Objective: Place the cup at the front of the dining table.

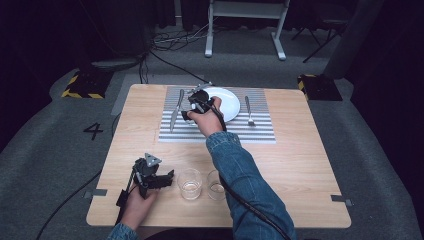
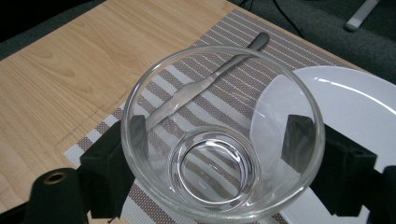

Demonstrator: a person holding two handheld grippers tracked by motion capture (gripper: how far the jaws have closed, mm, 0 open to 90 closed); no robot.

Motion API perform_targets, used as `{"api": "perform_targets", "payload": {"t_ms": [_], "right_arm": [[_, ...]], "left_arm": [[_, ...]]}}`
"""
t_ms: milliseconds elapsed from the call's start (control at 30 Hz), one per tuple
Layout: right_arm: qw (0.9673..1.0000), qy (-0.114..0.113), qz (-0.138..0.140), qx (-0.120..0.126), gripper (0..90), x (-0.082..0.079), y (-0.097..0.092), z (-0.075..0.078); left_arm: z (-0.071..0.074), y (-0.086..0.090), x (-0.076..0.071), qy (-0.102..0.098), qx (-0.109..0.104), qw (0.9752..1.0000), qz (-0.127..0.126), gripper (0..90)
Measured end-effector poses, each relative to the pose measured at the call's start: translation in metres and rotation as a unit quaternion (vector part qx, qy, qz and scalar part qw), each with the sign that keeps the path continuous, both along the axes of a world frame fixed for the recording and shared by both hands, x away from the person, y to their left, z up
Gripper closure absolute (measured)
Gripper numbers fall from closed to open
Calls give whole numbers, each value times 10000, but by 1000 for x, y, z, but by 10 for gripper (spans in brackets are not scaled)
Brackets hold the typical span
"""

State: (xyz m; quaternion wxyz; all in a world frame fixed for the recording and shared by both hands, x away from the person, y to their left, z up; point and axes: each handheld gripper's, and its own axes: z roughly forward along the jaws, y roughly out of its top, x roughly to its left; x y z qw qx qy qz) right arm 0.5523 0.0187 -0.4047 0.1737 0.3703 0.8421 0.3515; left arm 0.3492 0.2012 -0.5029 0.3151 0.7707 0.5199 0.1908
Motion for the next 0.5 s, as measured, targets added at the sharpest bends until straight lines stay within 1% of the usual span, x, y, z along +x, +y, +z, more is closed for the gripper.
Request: {"api": "perform_targets", "payload": {"t_ms": [33, 133, 200, 233, 267, 300, 333, 367, 400, 467, 500], "right_arm": [[10000, 48, -73, -34, 199, 1, 2, -3], [9999, 81, -79, -44, 199, 4, 6, -11], [9996, 209, -181, 82, 199, 4, 11, -15], [9997, 187, -138, 99, 199, 5, 12, -18], [9998, 169, -132, 59, 199, 6, 13, -19], [9995, 225, -195, 59, 199, 6, 14, -21], [9997, 193, -159, 80, 199, 7, 15, -22], [9994, 249, -219, 82, 199, 7, 16, -24], [9996, 239, -163, 42, 199, 8, 16, -25], [9993, 265, -234, 82, 198, 8, 18, -27], [9995, 246, -171, 31, 199, 9, 18, -27]], "left_arm": [[0, 0, 0, -2, -7, 10000, 7, 150], [0, 0, 0, 3, 10, 10000, 11, 150], [0, 0, 0, 0, 5, 10000, 11, 150], [0, 0, 0, -11, -10, 10000, 10, 150], [0, 0, 0, -9, -6, 10000, 8, 150], [0, 0, 0, 2, 13, 10000, 16, 150], [0, 0, 0, -8, -8, 10000, 10, 150], [0, 0, 0, -2, -4, 10000, 11, 150], [0, 0, 0, -2, -3, 10000, 11, 150], [0, 0, 0, -2, 13, 10000, 15, 150], [0, 0, 0, 0, 5, 10000, 17, 150]]}}
